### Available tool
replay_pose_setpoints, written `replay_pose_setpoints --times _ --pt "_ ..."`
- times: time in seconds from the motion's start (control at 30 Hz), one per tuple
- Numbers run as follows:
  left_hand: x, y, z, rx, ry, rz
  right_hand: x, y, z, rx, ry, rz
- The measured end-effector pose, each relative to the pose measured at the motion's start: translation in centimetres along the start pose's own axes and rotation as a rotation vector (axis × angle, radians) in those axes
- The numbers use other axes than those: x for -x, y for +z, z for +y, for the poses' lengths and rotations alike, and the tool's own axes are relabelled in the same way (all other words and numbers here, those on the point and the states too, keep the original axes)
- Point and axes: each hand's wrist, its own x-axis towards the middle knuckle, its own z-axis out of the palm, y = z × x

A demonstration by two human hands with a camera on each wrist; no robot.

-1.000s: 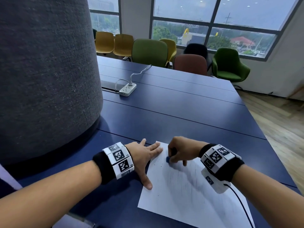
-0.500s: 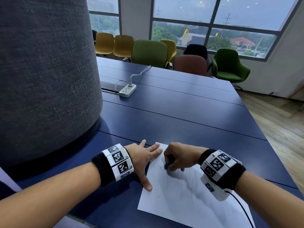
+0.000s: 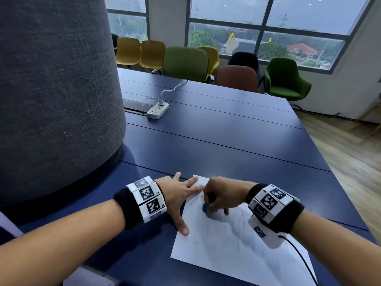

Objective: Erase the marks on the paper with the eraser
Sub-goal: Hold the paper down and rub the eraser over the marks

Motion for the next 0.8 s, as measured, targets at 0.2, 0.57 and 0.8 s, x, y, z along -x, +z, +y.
replay_pose_setpoints --times 0.2,0.57,0.8 --pt "0.2 -0.1 0.1 0.003 -0.002 -0.007 1.3 2.0 -1.0 -0.003 -0.054 -0.18" --pt "0.3 -0.2 0.2 0.011 -0.004 -0.017 1.4 1.6 -0.8 0.038 -0.028 -0.085" --pt "0.3 -0.2 0.1 0.003 -0.001 0.012 1.2 2.0 -0.7 0.041 -0.038 -0.114"
